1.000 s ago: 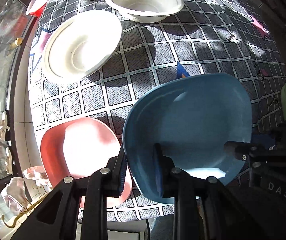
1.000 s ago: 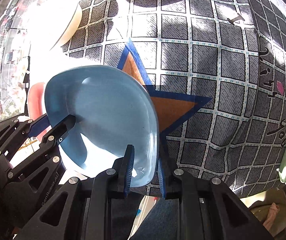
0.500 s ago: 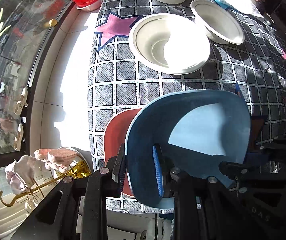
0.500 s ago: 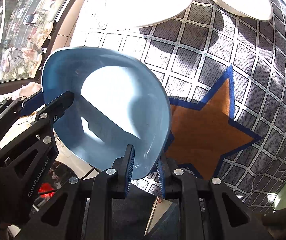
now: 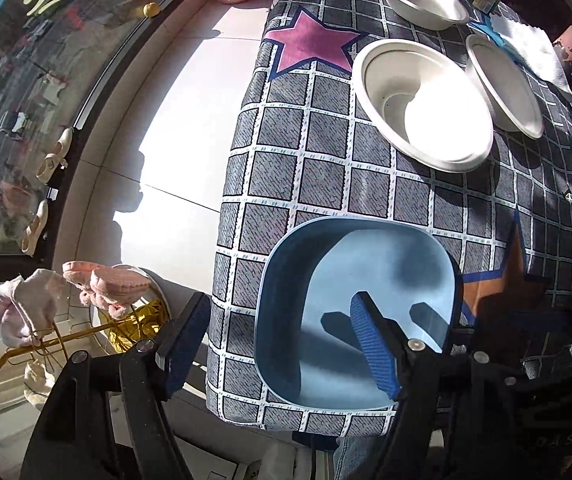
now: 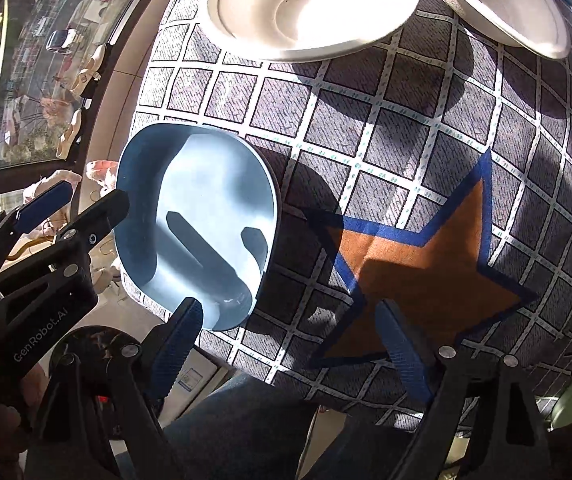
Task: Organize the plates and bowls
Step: 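Lift the blue plate with both tools and lower it onto the pink plate, then move the right tool over to the green plate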
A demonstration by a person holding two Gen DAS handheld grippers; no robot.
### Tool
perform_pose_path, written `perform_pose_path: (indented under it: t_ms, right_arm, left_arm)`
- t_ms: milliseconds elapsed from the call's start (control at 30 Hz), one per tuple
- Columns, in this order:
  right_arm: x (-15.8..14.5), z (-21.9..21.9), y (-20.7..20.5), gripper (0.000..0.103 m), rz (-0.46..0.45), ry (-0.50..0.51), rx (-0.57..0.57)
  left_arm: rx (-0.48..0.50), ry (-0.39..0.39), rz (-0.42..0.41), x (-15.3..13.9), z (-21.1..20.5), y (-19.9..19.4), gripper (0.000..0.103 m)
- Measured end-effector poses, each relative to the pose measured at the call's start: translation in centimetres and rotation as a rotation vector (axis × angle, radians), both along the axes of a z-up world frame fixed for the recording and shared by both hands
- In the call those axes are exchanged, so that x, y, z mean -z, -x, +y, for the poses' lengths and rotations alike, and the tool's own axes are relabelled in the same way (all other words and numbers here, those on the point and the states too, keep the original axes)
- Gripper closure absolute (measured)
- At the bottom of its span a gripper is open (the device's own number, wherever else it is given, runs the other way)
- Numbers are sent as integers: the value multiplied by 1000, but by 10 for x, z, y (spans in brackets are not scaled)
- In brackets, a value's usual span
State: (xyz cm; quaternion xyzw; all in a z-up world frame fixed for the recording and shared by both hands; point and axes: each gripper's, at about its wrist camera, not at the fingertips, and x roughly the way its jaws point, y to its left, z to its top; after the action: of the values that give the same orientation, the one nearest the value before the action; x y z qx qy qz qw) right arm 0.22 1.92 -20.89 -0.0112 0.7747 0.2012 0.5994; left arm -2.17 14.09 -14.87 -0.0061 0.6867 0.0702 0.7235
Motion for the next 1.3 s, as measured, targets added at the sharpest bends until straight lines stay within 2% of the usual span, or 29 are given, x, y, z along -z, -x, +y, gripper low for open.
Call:
perform_pose_path:
  t_ms: [133, 267, 333, 433, 500, 567, 600, 667, 767, 867, 967, 1167, 1300]
  right_arm:
    - [-6, -36, -6, 14, -17, 10, 95]
    - [-21, -59, -19, 14, -33, 16, 134]
    - [-47, -74, -31, 14, -82, 2, 130]
    - [-96, -81, -54, 14, -207, -34, 138]
    - [-128, -93, -64, 14, -284, -66, 158]
    - [-148, -111, -66, 0, -312, -95, 186]
    - [-156, -131, -66, 0, -311, -99, 194]
    - [-153, -149, -61, 0, -308, -75, 211]
    - [-132, -178, -47, 0, -273, 8, 237]
    - [-104, -228, -27, 0, -204, 84, 313]
    - [-84, -277, -5, 0, -176, 158, 400]
    - [-66, -362, 19, 0, -198, 344, 512]
    - [-58, -407, 29, 0, -229, 412, 571]
  left_arm:
    - [52, 15, 5, -5, -18, -1, 24]
    - [122, 65, 38, -8, -45, -2, 24]
    - [166, 78, 48, -11, -61, -3, 24]
    - [242, 88, 57, -15, -86, -6, 24]
    - [315, 68, 45, -21, -105, -8, 24]
    - [364, 71, 37, -26, -119, -12, 24]
    - [378, 82, 38, -28, -125, -14, 24]
    - [396, 103, 43, -31, -136, -16, 24]
    - [427, 118, 50, -32, -151, -19, 24]
    - [467, 114, 56, -31, -165, -20, 24]
    - [492, 112, 72, -29, -175, -20, 24]
    - [524, 105, 93, -25, -190, -20, 24]
    - [545, 85, 114, -22, -201, -22, 24]
